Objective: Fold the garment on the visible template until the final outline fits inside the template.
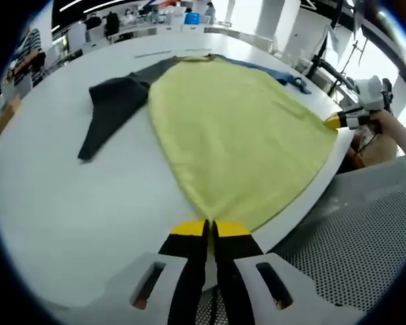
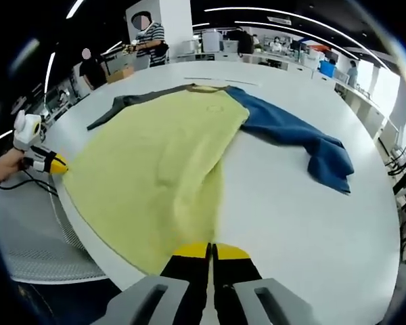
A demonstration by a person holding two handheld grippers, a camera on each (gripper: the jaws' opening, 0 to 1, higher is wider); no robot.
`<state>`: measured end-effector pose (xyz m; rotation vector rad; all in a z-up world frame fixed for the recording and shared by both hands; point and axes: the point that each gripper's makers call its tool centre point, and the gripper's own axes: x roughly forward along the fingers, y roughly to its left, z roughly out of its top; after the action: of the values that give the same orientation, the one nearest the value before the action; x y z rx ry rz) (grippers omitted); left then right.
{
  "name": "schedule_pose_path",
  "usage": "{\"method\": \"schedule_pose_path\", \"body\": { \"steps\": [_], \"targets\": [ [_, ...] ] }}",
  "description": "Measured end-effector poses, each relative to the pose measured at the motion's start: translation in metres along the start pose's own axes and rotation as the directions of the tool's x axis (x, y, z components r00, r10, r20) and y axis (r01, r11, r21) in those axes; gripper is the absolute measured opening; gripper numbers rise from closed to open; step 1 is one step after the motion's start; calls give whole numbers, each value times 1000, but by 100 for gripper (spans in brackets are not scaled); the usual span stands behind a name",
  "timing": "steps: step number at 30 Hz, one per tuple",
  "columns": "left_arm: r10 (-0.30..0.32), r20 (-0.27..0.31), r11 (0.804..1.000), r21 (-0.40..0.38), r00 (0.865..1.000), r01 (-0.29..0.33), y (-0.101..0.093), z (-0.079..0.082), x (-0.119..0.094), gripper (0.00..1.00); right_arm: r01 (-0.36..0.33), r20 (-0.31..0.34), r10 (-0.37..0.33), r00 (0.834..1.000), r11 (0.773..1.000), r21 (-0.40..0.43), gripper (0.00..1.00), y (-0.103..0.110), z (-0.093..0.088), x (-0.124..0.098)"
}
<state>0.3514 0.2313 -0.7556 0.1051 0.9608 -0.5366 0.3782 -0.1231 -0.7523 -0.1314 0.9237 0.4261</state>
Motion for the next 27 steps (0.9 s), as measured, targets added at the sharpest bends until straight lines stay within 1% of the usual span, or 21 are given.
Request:
{"method": "schedule_pose_path", "body": {
  "steps": [5,10,15,19,21,24,27],
  "targets": [
    [2,8,1000,-2,1000,-2,-1,2,-2,0,13,8,-13,1000,999,32,0,1,-6,-9],
    [7,3,1000,-7,1000,-7,1,2,-5,0,14,14,-15,1000,999,53,0,4,-9,-10],
    [9,-15,1000,-10,1000,-9,1,-1,-5,0,35,2,-35,999,999,30,0,7,-14,-9],
    [10,-23,1000,-3,1000,-10,1,-3,-6,0,37,-7,-37,999,999,24,0,7,-16,-8],
    [11,-22,1000,-3,1000,-11,1,-3,-6,0,36,-6,-36,999,999,27,0,7,-16,-8],
    [13,-14,1000,18,1000,-13,1,-3,-6,1,34,-5,-34,999,999,36,0,7,-16,-7],
    [15,-8,1000,25,1000,-15,1,-2,-8,4,39,3,-39,999,998,49,0,6,-16,-8]
  ]
}}
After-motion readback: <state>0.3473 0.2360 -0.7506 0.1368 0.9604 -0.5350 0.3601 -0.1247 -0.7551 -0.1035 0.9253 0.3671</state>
